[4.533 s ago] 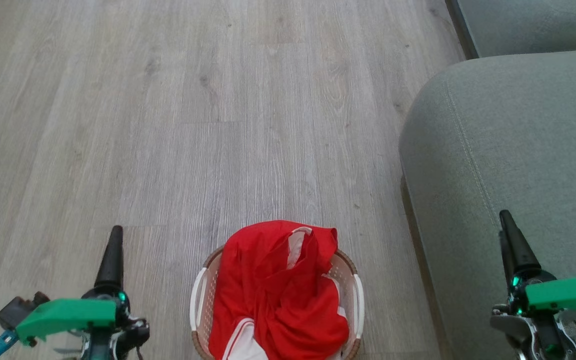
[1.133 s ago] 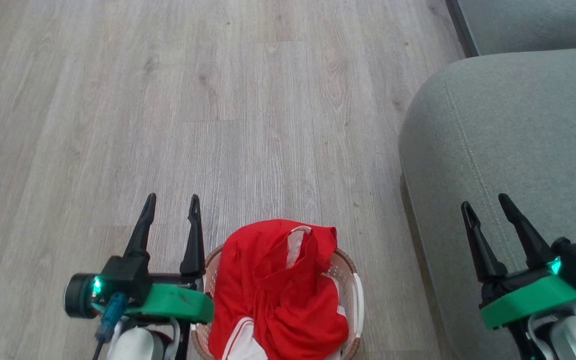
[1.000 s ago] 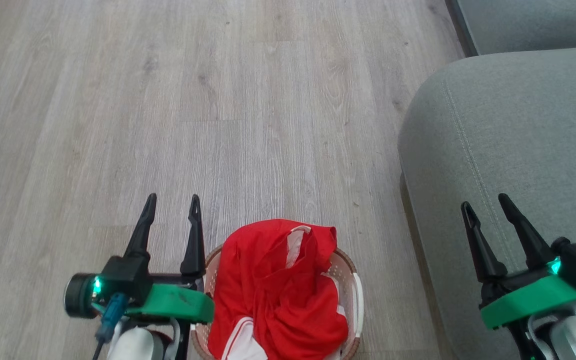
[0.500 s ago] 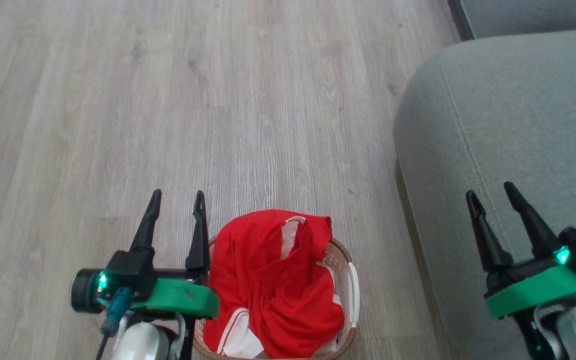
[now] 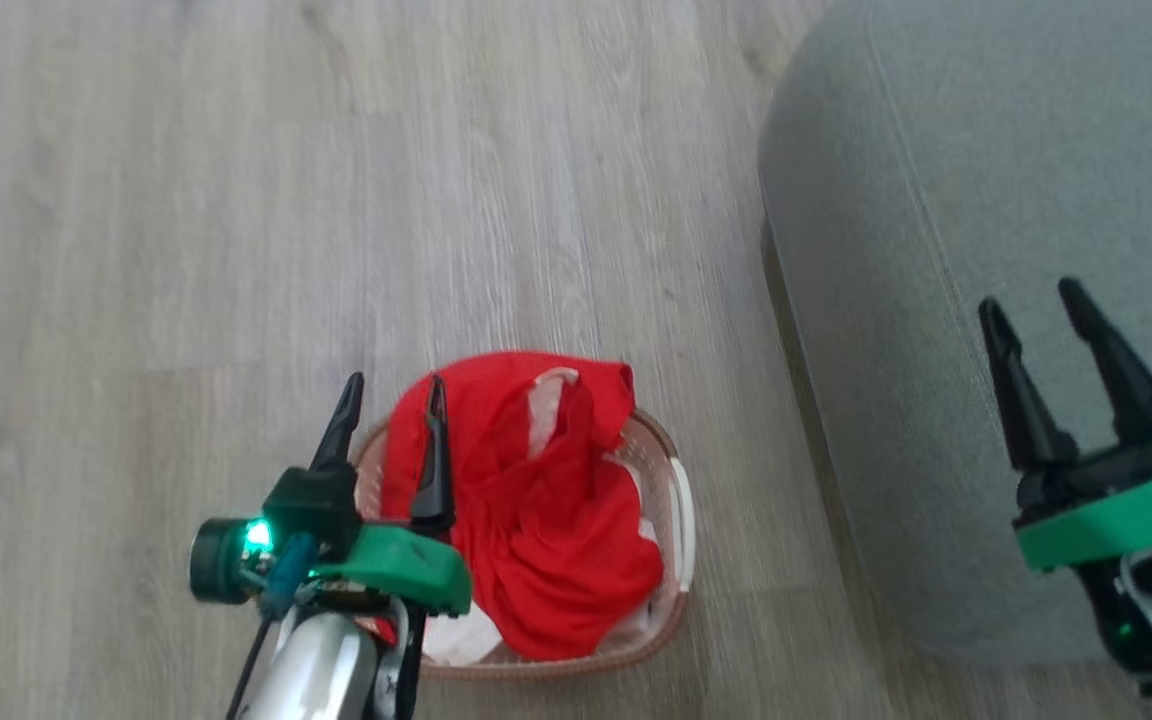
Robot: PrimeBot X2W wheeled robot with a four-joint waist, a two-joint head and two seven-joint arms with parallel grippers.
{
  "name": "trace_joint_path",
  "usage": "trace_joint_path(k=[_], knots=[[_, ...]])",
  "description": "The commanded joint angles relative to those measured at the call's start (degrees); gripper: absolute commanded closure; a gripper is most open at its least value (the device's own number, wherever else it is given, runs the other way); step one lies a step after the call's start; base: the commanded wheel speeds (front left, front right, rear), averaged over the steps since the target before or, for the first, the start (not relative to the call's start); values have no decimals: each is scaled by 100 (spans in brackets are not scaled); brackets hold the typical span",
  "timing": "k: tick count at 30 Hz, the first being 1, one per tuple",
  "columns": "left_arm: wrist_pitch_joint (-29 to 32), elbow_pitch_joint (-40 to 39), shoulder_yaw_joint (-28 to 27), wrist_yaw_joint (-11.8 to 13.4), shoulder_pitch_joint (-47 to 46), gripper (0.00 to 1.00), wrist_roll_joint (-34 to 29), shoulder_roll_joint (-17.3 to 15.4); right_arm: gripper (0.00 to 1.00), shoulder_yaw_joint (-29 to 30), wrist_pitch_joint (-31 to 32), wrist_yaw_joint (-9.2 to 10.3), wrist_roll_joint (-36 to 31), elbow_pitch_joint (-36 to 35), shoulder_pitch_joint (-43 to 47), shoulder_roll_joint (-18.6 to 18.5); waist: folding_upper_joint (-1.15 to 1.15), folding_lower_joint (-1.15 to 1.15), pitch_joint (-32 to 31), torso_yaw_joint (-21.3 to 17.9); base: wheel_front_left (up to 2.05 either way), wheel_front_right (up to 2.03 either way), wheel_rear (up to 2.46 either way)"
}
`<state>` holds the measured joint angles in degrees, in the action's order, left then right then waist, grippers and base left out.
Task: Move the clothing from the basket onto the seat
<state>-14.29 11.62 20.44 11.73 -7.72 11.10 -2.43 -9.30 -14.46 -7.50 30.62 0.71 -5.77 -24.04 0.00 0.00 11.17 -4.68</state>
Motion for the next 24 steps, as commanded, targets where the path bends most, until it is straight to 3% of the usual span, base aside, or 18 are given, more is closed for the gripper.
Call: trace_joint_path(k=[1, 24], knots=[[-71, 9, -74, 75, -313, 0, 66, -44, 0, -31, -54, 1, 87, -249, -219, -223, 0, 0, 315, -156, 0, 0, 0], [-71, 3091, 525, -134, -2104, 0, 1571, -44, 0, 121, -54, 1, 574, -637, -1151, -546, 0, 0, 2119, -687, 0, 0, 0]])
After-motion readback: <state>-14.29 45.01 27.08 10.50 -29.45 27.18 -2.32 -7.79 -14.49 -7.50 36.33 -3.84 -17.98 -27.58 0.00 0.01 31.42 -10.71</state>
